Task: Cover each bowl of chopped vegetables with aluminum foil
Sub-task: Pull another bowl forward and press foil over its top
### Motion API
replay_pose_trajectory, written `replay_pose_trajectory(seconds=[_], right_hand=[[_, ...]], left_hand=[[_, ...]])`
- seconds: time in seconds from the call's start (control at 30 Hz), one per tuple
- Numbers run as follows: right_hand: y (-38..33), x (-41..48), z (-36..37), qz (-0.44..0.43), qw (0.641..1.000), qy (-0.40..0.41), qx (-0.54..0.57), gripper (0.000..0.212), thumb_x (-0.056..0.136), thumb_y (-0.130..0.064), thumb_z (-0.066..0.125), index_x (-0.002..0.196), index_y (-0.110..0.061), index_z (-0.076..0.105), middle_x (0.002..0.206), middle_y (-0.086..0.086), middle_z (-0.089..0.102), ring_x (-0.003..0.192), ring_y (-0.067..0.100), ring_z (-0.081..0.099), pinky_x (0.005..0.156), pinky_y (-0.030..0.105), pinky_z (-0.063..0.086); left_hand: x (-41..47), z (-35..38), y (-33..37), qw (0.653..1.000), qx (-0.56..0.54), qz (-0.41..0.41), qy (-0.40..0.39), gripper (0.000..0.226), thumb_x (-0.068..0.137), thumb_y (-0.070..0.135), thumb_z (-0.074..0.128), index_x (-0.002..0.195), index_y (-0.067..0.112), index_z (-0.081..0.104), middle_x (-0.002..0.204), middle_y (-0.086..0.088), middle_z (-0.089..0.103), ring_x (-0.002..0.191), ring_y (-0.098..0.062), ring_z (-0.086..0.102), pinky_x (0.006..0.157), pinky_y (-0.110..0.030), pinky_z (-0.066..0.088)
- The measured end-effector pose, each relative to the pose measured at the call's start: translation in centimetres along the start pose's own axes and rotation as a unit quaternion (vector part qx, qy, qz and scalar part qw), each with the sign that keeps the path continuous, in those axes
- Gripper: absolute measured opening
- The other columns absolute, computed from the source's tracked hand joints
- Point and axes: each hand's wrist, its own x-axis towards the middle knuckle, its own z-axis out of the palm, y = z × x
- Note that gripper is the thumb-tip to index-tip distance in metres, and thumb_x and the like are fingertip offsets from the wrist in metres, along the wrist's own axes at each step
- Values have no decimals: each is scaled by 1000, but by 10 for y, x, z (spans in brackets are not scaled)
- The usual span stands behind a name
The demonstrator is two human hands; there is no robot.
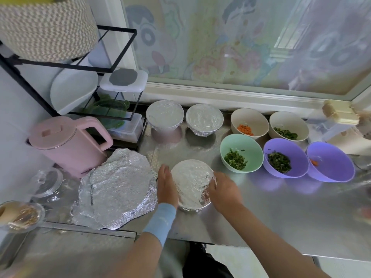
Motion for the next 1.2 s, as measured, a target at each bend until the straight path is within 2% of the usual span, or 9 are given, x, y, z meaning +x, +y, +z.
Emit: replay_pose_trajectory(seconds=[0.1, 0.2, 0.27, 0.4, 0.53, 0.67, 0.8, 0.97, 1.2], right_hand=[[1, 6, -4, -43, 996, 33, -77, 33, 96, -30, 42, 122, -12, 50, 124, 9, 51, 114, 29, 52, 93, 38, 43], [-7, 20, -1, -133, 991, -28, -14, 59, 97, -27, 44, 151, -12, 24, 160, 7, 16, 148, 26, 15, 118, 37, 19], [-10, 27, 4, -128, 986, -91, 54, 64, 100, -27, 43, 155, -13, 13, 164, 1, -1, 150, 18, 3, 119, 30, 8], [-6, 26, 15, -76, 989, -102, 75, 62, 101, -31, 40, 156, -14, 14, 164, -3, 5, 149, 11, 5, 118, 27, 7], [-4, 16, 16, -52, 991, -81, 95, 62, 101, -29, 40, 155, -13, 15, 163, -1, 10, 149, 14, 12, 118, 28, 12], [-1, 12, 10, -80, 994, -64, 39, 63, 101, -30, 41, 154, -9, 15, 162, 5, 14, 148, 21, 15, 119, 33, 13], [5, 26, 8, -172, 982, -39, -65, 68, 97, -41, 27, 155, -11, 11, 164, 6, 5, 151, 21, 1, 122, 37, 7], [-5, 56, 11, -257, 957, -63, -119, 76, 87, -47, 13, 155, -12, 18, 162, 6, 17, 149, 24, 15, 120, 42, 19], [2, 64, 24, -250, 959, -66, -112, 68, 95, -43, 17, 154, -11, 22, 158, 6, 28, 147, 25, 22, 118, 47, 23]], left_hand=[[3, -3, 4, 998, 32, 29, 52, 44, 106, 21, 29, 148, 18, 38, 154, 4, 37, 141, -13, 33, 115, -26, 22], [-29, 7, -6, 991, -22, -26, 127, 45, 103, 23, 32, 148, 26, 37, 148, 11, 39, 134, -11, 38, 114, -32, 27], [-49, 17, -14, 986, -83, -63, 127, 44, 104, 22, 33, 148, 29, 36, 141, 9, 42, 122, -12, 44, 108, -31, 33], [-35, 29, -33, 983, -117, -78, 118, 39, 104, 30, 33, 142, 30, 41, 137, -4, 51, 120, -27, 54, 106, -48, 44], [-10, 22, -34, 990, -108, -77, 54, 44, 99, 40, 29, 137, 32, 50, 138, -3, 55, 123, -24, 54, 106, -47, 44], [11, 6, -26, 997, 71, 10, 36, 52, 101, 38, 28, 151, 25, 33, 156, -1, 34, 142, -23, 33, 119, -42, 24], [30, -3, -6, 898, 350, 266, -29, 56, 101, 28, 35, 153, 11, 25, 159, -9, 27, 147, -24, 21, 121, -40, 17], [53, 18, 2, 697, 599, 349, -183, 59, 103, 42, 21, 156, 18, 13, 164, 4, 8, 150, -15, 3, 123, -35, 1], [57, 11, -6, 709, 563, 384, -184, 66, 95, 46, 16, 154, 17, 23, 160, 2, 24, 149, -16, 17, 123, -34, 7]])
